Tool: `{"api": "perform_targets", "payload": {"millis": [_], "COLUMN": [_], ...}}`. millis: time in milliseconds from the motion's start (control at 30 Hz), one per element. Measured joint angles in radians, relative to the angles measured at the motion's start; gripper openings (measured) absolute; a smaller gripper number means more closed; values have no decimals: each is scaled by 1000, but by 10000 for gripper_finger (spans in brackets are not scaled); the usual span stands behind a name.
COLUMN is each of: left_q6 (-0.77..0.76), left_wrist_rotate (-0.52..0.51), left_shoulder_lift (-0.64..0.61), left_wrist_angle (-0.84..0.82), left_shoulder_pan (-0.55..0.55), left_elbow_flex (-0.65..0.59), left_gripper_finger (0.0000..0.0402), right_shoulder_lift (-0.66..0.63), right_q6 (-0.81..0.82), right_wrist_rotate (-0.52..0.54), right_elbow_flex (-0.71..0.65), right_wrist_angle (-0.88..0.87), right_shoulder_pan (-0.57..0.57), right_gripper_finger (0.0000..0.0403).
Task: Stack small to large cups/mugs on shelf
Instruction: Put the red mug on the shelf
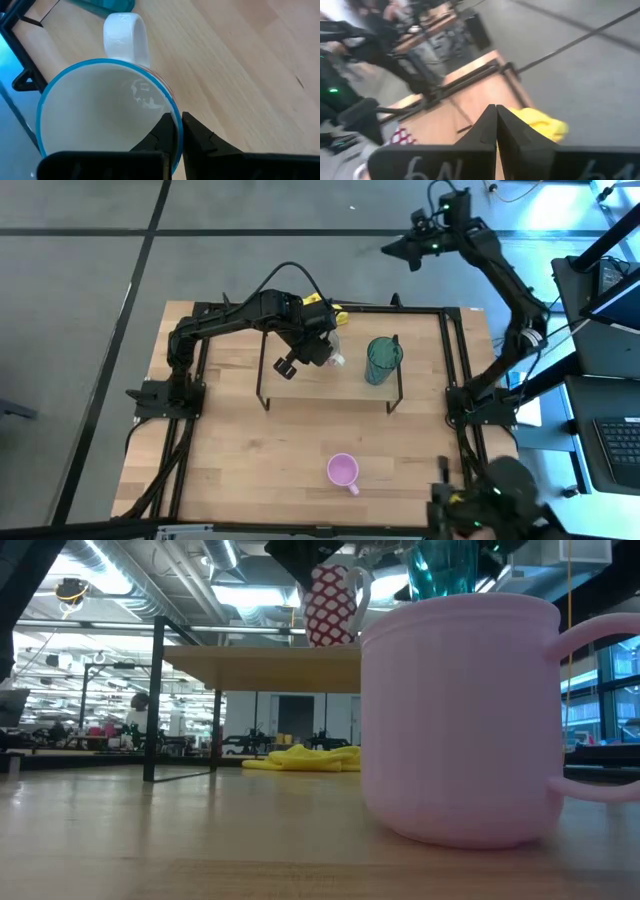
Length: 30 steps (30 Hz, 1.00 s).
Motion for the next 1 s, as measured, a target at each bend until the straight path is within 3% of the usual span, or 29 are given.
{"api": "perform_targets", "payload": {"millis": [300, 1000], "left_q6": [0, 0], "left_wrist_rotate": [24, 34], "left_shoulder_lift": [37, 55], "left_wrist_angle": [-13, 57], "left_shoulder_pan": [7, 20], "left_elbow_flex": [0, 0], "left_gripper_finger": [11, 11], "right_shoulder_lift": [160, 328], "right_q6": [74, 41], "right_wrist_rotate": [-214, -246], "right_elbow_flex": [0, 0], "right_wrist_angle": [28, -75], "right_shoulder_pan": [48, 219], "right_gripper_finger": [2, 0]}}
